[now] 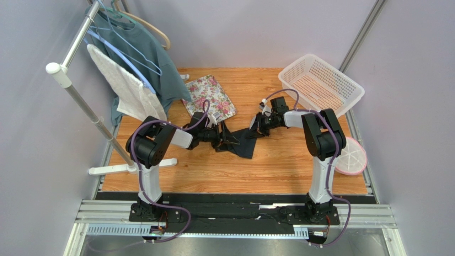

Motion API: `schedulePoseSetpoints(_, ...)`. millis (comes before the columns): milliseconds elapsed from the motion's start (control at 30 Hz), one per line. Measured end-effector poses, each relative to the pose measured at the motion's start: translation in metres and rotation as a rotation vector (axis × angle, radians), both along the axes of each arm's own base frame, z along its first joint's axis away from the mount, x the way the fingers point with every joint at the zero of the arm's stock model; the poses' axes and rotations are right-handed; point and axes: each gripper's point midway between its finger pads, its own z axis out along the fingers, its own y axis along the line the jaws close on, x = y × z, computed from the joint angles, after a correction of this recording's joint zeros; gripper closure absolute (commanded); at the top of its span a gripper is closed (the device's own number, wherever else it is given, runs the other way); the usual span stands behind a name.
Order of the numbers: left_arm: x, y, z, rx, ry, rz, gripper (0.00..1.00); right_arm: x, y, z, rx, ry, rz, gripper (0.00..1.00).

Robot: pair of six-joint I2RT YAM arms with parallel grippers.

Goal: Place the utensils on the paper napkin and roll it up

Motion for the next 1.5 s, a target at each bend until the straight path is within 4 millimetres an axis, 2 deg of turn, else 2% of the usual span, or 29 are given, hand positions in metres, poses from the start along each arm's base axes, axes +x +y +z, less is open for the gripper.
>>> schedulePoseSetpoints(200, 0.003, -0.002, 0.0, 0.01, 0.002, 0.008, 0.32, 0.0, 0.0, 0.0, 0.0, 0.0, 0.0, 1.0)
schedulePoseSetpoints(400, 0.027, 0.002, 0.001, 0.071, -0.062, 0.035, 0.4, 0.0, 0.0, 0.0, 0.0, 0.0, 0.0, 1.0)
schedulePoseSetpoints(600, 0.043, 0.011, -0.001, 0.133, -0.106, 0.045, 0.67, 0.0, 0.0, 0.0, 0.0, 0.0, 0.001, 1.0)
schedulePoseSetpoints(833, 0.031, 0.017, -0.011, 0.171, -0.061, 0.016, 0.9, 0.0, 0.0, 0.0, -0.001, 0.0, 0.002, 1.0)
schedulePoseSetpoints(933, 0.027, 0.015, -0.01, 0.161, -0.05, 0.0, 0.95, -0.001, 0.001, 0.0, -0.001, 0.0, 0.003, 1.0)
schedulePoseSetpoints(1067, 0.023, 0.007, -0.002, 0.136, -0.047, -0.019, 0.95, -0.002, 0.002, 0.0, -0.002, 0.0, 0.007, 1.0)
schedulePoseSetpoints(1300, 0.012, -0.025, 0.02, 0.072, -0.065, -0.083, 0.96, -0.002, 0.003, 0.0, -0.002, 0.0, 0.008, 1.0)
schedulePoseSetpoints(1500, 0.012, -0.036, 0.029, 0.044, -0.066, -0.081, 0.82, -0.002, 0.003, 0.0, -0.002, 0.0, 0.009, 1.0)
